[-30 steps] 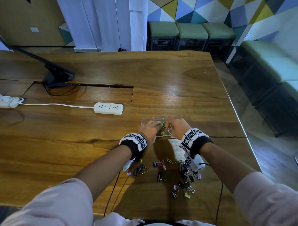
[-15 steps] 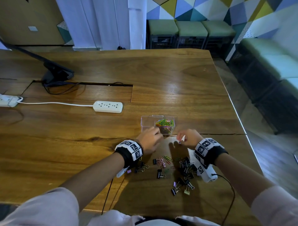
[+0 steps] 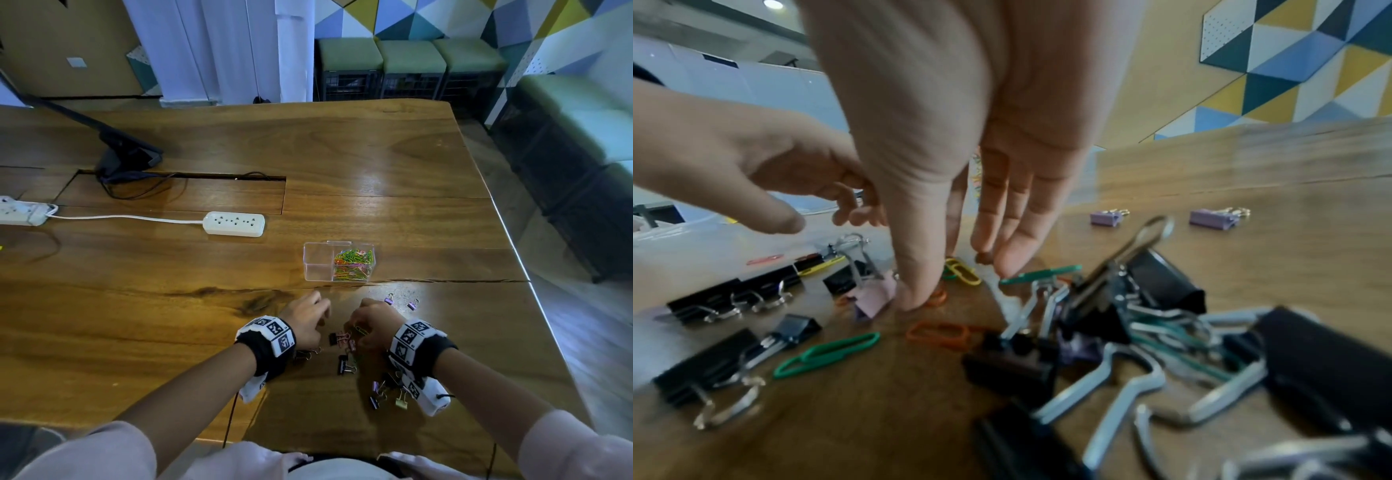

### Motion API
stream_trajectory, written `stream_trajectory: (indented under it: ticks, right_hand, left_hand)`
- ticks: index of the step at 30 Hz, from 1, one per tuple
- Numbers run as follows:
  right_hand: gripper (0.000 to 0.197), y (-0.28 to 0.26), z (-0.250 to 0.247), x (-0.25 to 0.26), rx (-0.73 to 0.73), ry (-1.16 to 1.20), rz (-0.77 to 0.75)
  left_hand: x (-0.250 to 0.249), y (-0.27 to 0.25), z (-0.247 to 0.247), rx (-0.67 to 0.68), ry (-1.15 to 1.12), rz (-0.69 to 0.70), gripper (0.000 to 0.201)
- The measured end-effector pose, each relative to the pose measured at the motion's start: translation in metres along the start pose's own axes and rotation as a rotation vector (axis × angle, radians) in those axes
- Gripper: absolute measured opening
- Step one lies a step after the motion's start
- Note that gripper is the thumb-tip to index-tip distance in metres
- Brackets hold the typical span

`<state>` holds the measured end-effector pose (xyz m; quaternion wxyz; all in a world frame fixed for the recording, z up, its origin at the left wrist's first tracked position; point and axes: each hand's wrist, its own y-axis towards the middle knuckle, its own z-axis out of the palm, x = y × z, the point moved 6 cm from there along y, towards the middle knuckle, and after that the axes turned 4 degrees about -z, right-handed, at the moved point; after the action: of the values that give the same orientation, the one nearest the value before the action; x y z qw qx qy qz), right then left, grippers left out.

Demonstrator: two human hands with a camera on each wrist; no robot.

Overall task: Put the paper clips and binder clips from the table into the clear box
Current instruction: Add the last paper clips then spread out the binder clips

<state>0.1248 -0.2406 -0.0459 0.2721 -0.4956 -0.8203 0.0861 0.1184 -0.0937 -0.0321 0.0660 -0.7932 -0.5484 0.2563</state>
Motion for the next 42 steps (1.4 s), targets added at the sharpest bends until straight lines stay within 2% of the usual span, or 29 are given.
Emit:
stream_trajectory:
  ticks: [6,10,14,17,19,25,35,42]
  right_hand:
    - [0.029,-0.005,-0.003,0.002,-0.019,0.019,0.006]
    - [0.021,-0.005,-0.003,0.003,-0.011,0.024,0.005]
    - [0.02,-0.003,-0.002,0.005,-0.029,0.023,0.028]
    - [0.019,-0.002,0.002,0.005,-0.016,0.018,0.056]
    - [0.018,-0.001,0.006,0.003,-0.005,0.027,0.071]
    - [0.017,0.0,0.013,0.003,0.03,-0.001,0.063]
    - [0.017,-0.001,0.016,0.002,0.001,-0.024,0.107]
    - [0.018,-0.002,0.018,0.005,-0.003,-0.008,0.14]
  left_hand:
    - [0.039,-0.011,0.005,-0.015,-0.086,-0.138,0.05]
    - [0.045,-0.014,0.007,-0.05,-0.138,-0.158,0.042]
    - [0.047,-0.015,0.004,-0.175,-0.252,-0.192,0.032]
    - [0.061,-0.017,-0.004,-0.298,-0.295,-0.282,0.028]
    - [0.074,-0.018,-0.008,-0.327,-0.286,-0.337,0.03]
    - [0.094,-0.016,-0.004,-0.234,-0.255,-0.417,0.038]
    - [0.086,-0.007,-0.006,-0.199,-0.21,-0.385,0.006]
    - [0.082,-0.013,0.0,-0.131,-0.159,-0.343,0.008]
